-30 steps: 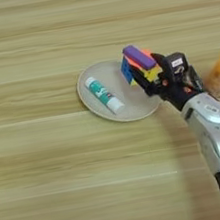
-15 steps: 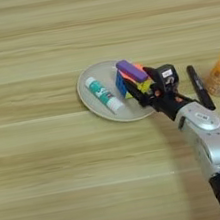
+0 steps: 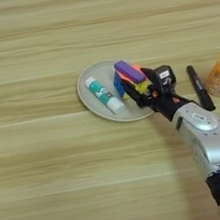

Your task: Move the objects on the table

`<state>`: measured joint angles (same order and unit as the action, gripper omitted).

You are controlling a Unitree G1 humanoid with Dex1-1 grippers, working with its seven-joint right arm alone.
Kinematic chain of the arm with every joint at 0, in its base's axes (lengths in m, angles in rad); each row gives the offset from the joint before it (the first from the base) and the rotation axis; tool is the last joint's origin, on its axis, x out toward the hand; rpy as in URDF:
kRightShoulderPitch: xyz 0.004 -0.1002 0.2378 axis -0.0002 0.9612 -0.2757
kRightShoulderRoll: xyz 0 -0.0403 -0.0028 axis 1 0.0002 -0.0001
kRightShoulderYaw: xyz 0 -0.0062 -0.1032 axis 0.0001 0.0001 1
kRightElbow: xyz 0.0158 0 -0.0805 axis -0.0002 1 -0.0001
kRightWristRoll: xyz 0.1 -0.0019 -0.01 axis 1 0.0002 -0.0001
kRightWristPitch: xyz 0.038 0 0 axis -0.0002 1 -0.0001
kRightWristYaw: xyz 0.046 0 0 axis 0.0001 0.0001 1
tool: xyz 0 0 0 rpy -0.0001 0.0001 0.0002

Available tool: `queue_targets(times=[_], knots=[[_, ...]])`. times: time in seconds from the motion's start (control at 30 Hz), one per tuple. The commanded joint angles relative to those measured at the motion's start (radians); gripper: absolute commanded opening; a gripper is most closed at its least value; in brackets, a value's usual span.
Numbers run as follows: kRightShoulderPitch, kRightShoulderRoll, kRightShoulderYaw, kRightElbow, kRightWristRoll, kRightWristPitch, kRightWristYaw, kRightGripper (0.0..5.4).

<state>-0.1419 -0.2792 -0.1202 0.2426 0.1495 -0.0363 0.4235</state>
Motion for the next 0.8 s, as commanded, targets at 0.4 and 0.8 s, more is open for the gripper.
queue_targets(times=[0.4, 0.8], knots=[[-0.053, -0.03, 0.008, -0.034, -0.019, -0.034, 0.002, 4.16], [-0.045, -0.043, -0.012, -0.099, -0.012, -0.026, -0.001, 5.39]])
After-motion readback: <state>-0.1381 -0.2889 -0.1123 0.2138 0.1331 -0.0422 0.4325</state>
